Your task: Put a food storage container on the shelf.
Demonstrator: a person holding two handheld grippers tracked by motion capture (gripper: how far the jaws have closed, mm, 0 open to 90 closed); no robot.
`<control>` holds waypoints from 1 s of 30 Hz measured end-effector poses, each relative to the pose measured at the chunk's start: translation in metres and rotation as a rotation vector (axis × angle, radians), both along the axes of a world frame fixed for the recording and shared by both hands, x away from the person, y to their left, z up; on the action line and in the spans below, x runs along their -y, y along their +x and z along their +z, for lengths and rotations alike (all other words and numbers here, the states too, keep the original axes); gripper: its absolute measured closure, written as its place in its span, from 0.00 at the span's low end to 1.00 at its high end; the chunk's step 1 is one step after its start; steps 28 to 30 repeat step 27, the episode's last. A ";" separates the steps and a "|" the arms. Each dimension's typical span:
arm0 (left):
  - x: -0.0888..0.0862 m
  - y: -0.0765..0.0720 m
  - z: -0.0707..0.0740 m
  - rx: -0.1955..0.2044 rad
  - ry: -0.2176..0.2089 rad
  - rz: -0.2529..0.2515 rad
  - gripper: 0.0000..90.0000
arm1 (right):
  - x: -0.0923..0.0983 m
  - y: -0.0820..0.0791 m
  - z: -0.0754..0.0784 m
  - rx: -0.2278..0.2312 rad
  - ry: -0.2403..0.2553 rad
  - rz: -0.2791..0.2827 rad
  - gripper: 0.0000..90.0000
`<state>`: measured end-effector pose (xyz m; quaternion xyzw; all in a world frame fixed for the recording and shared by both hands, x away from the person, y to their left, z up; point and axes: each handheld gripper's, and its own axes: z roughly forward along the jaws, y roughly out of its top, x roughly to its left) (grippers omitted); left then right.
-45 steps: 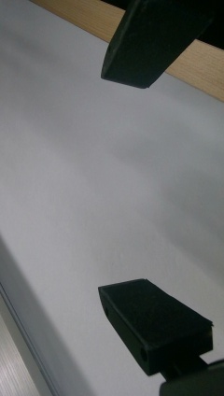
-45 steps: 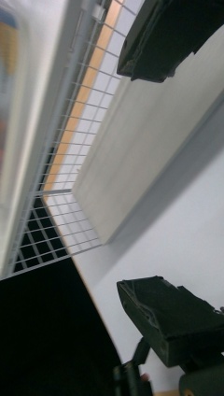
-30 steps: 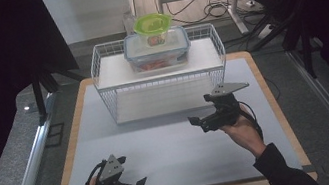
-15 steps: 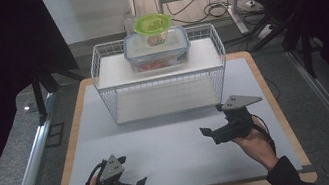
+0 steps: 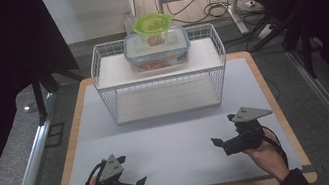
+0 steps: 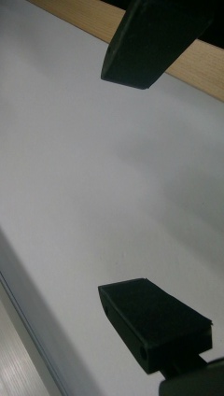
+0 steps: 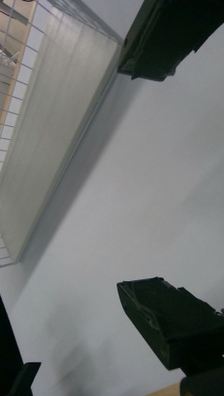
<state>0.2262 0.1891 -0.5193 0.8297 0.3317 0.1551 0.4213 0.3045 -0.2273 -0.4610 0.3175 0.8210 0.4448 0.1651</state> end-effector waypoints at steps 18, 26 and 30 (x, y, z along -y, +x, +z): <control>0.001 0.000 -0.001 0.002 0.008 -0.005 0.02 | 0.020 -0.019 -0.037 -0.049 -0.124 -0.044 0.00; 0.001 0.001 -0.001 0.001 0.012 -0.008 0.02 | 0.022 -0.020 -0.047 -0.092 -0.168 -0.055 0.00; 0.001 0.001 -0.002 0.001 0.011 -0.007 0.02 | 0.022 -0.020 -0.047 -0.092 -0.169 -0.054 0.00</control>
